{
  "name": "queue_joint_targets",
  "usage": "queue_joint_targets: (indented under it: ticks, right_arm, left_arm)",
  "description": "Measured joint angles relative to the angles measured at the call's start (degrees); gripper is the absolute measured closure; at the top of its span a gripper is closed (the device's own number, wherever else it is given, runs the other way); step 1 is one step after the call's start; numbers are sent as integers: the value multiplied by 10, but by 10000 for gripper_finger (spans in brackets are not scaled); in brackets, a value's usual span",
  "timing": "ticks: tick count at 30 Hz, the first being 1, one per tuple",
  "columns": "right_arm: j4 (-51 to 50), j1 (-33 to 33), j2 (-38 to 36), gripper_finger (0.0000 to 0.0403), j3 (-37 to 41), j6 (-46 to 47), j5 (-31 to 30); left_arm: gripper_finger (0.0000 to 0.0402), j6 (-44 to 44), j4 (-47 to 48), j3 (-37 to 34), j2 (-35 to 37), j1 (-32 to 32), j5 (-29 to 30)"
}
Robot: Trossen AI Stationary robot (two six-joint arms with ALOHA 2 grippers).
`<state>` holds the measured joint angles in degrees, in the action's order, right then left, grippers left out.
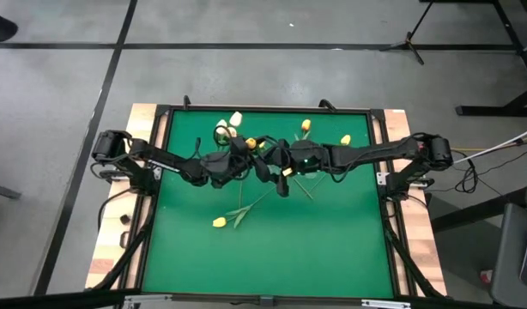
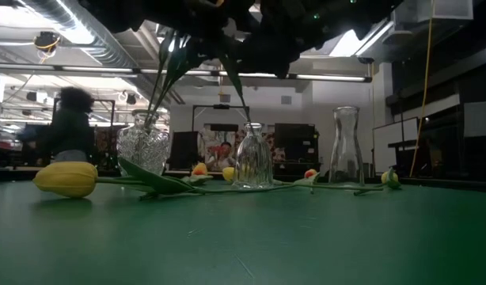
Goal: Sort flowers into vase by color
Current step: Put the left yellow with orange flower into the center transparent vase
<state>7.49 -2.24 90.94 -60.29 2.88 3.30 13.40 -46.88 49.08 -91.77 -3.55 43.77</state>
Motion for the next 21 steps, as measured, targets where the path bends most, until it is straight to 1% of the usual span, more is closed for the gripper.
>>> queue_joint_targets:
  ticks: [3,7,12,14,17,21]
  right_arm:
    - [34,0,8,191,0,5,-3]
    - [48,0,14,191,0,13,-7]
    - [26,0,14,191,0,12,-7]
    - [12,0,14,191,0,9,-7]
    - [16,0,14,191,0,6,-8]
    - [13,0,19,191,0,-8,-39]
  left_arm:
    - [175,0,-7,0,0,0,1]
    - [175,0,-8,0,0,-2,12]
    - [175,-7,-8,0,0,-20,53]
    - [175,-27,-5,0,7,-28,56]
    - [175,-32,-8,0,22,-39,57]
    - [175,-35,1,0,40,-54,46]
